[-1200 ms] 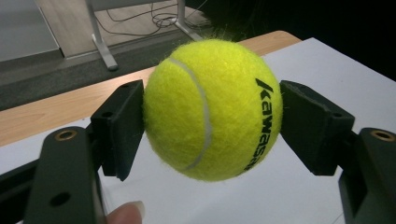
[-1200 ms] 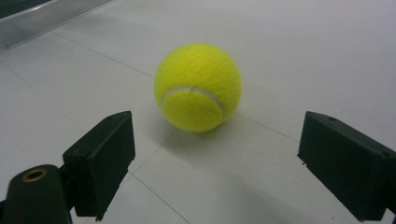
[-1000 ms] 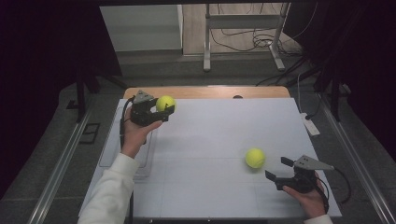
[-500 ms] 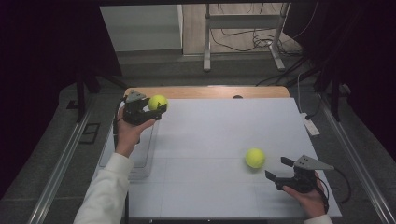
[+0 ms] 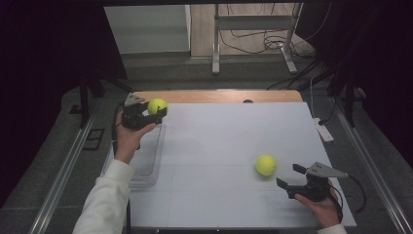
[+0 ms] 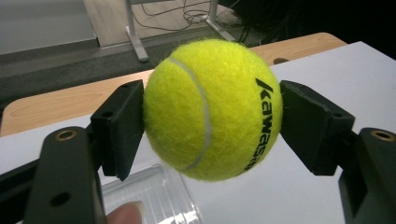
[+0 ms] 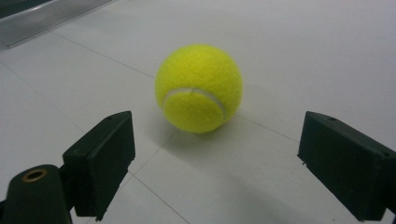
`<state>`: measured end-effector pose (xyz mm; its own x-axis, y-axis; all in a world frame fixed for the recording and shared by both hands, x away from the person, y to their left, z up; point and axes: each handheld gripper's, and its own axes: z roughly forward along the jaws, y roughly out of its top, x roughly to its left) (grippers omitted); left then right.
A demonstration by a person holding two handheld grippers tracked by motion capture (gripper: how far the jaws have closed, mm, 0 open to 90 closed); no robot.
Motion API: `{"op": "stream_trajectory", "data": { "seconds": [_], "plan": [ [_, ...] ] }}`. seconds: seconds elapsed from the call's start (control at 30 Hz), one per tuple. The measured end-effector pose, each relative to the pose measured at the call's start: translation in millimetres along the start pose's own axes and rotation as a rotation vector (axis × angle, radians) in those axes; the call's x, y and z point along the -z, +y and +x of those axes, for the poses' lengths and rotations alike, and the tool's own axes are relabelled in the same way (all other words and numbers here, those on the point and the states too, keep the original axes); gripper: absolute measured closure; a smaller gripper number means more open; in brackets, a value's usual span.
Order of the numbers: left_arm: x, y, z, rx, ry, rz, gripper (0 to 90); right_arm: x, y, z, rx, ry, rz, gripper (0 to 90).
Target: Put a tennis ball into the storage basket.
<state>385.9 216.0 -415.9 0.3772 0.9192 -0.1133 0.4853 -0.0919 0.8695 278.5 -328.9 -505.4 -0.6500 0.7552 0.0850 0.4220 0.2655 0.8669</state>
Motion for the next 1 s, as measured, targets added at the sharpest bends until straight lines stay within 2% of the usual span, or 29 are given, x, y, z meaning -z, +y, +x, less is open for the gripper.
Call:
{"op": "stream_trajectory", "data": {
  "seconds": [0.47, 1.0],
  "plan": [
    [7.1, -6.1, 21.4, 0.033, 0.046, 0.01, 27.1, 0.5, 0.0, -0.1, -0.001, -0.002, -0.002, 11.2],
    [12.6, -8.1, 38.1, 0.05, 0.093, 0.024, 27.1, 0.6, -0.3, -1.1, -0.002, -0.003, -0.002, 11.2]
  ]
}}
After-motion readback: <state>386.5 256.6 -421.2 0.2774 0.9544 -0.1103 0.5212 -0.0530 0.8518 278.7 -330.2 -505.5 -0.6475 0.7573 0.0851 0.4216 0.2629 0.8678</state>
